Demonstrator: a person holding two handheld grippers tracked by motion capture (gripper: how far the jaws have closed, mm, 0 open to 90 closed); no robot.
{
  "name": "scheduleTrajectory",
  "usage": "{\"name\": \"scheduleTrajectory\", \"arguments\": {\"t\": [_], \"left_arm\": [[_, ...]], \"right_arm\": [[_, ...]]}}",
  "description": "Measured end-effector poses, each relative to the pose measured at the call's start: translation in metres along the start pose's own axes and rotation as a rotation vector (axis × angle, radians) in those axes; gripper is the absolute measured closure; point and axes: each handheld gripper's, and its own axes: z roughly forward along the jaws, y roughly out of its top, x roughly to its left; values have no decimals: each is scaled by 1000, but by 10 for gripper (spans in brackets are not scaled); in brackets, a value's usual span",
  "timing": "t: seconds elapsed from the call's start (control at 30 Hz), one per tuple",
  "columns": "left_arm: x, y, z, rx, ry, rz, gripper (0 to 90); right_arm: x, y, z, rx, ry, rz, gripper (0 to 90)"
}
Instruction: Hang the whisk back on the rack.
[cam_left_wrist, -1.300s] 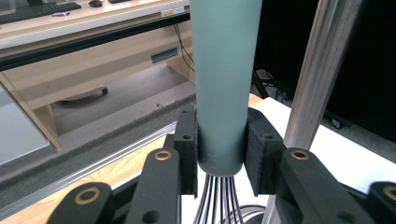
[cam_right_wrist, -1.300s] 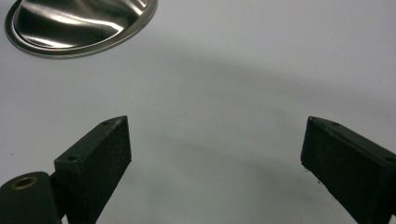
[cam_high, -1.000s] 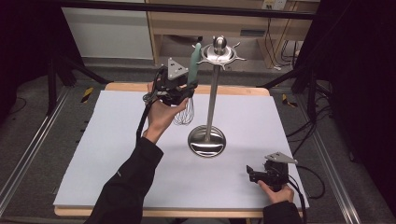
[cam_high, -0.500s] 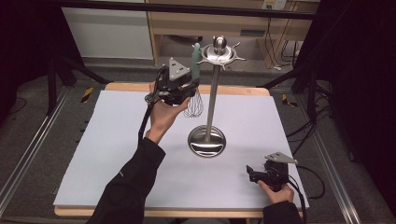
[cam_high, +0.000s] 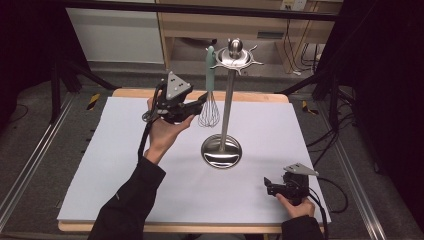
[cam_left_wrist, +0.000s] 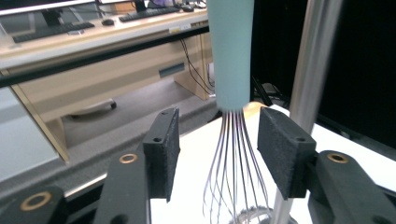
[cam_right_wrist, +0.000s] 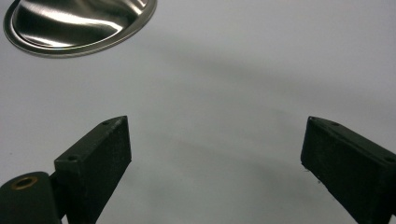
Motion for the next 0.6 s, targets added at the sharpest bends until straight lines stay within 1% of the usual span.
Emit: {"name": "scheduleTrajectory", "arguments": {"t": [0.03, 0.1, 0.13, 0.17, 0.2, 0.23, 0.27, 0.33, 0.37, 0.43, 0.47, 0.53, 0.57, 0.6], "left_arm": [[1, -2, -2, 1, -6, -2, 474], [2, -10, -10, 4, -17, -6, 462], [3, -13, -13, 1, -18, 2, 456], [4, -18, -16, 5, -21, -2, 452], [4, -18, -16, 5, -21, -2, 451], [4, -26, -21, 21, -20, 8, 445], [4, -31, -23, 27, -21, 7, 444], [4, -41, -27, 37, -32, -1, 436], [4, -46, -29, 47, -44, -16, 431], [3, -56, -33, 55, -53, -23, 425], [3, -56, -33, 55, -53, -23, 420], [3, -67, -35, 73, -59, -20, 415], [2, -79, -37, 88, -63, -26, 416], [2, -79, -37, 88, -63, -26, 415]], "right_arm": [[-1, 0, 0, -3, 0, -15, 90], [0, 0, 0, -2, -1, -10, 89], [0, 0, 0, -2, -2, -8, 89], [0, 0, 0, -2, -2, -8, 89], [0, 0, 0, -2, -2, -8, 89], [-1, 0, 0, -3, -4, -12, 90], [0, 0, 0, -2, -4, -6, 89], [0, -1, 0, -3, -4, -8, 90], [-1, 0, 0, -3, -5, -13, 89], [-1, -1, 0, -3, -6, -15, 89], [-1, -1, 0, -3, -6, -15, 89], [-1, -1, -1, -2, -6, -14, 89], [-1, -1, -1, -2, -6, -15, 89], [-1, -1, -1, -2, -6, -15, 89]]}}
